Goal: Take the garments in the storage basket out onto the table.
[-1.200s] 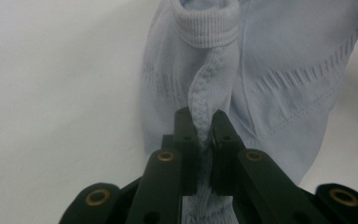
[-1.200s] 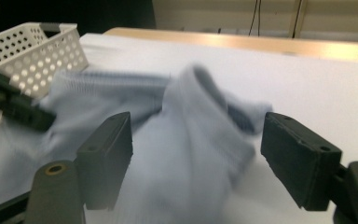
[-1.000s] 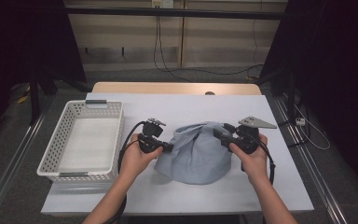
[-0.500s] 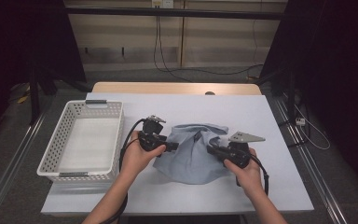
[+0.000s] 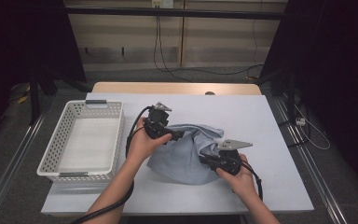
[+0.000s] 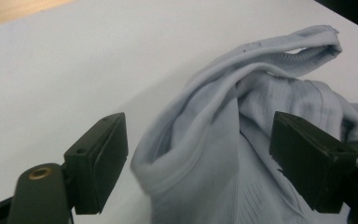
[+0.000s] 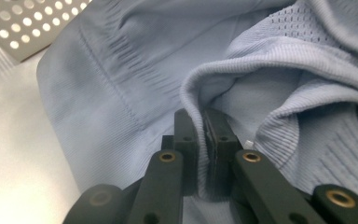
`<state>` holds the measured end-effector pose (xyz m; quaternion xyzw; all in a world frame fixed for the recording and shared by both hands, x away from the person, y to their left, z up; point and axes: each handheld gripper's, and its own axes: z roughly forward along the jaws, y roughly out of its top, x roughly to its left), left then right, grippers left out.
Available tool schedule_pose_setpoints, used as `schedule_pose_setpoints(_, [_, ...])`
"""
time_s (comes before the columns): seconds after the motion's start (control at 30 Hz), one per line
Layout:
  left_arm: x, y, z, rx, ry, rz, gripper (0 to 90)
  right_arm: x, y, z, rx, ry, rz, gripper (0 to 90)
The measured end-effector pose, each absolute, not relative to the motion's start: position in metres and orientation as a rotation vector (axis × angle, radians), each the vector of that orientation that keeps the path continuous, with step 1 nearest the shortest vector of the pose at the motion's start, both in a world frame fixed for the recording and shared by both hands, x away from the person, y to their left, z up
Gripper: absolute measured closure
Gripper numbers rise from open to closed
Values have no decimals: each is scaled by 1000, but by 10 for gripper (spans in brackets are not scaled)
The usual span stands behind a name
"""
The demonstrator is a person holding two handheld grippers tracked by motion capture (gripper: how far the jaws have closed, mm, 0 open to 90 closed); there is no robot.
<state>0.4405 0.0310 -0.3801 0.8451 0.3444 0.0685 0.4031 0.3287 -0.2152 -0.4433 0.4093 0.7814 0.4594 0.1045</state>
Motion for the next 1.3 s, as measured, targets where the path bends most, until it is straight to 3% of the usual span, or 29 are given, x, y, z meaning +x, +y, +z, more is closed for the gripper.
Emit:
schedule_pose_setpoints(0.13, [447, 22, -381, 2150, 855, 183, 207, 327, -211, -445, 1185, 2333, 1350, 852])
schedule_pose_setpoints(0.33, [454, 7, -384, 2166, 817, 187, 291, 324, -206, -447, 1162, 2370, 1338, 852])
schedule_pose_setpoints(0.43, [454, 1, -387, 2183, 828, 146, 432, 324, -207, -447, 1161, 2373, 1339, 852])
schedule_pose_setpoints(0.6, [451, 4, -386, 2154, 914, 70, 757, 322, -209, -447, 1155, 2380, 1335, 852])
schedule_pose_setpoints(0.67, [449, 10, -383, 2136, 924, 36, 814, 322, -211, -446, 1155, 2383, 1331, 852])
schedule_pose_setpoints(1.3, [426, 71, -411, 2056, 1062, -42, 842, 310, -227, -430, 1109, 2403, 1273, 852])
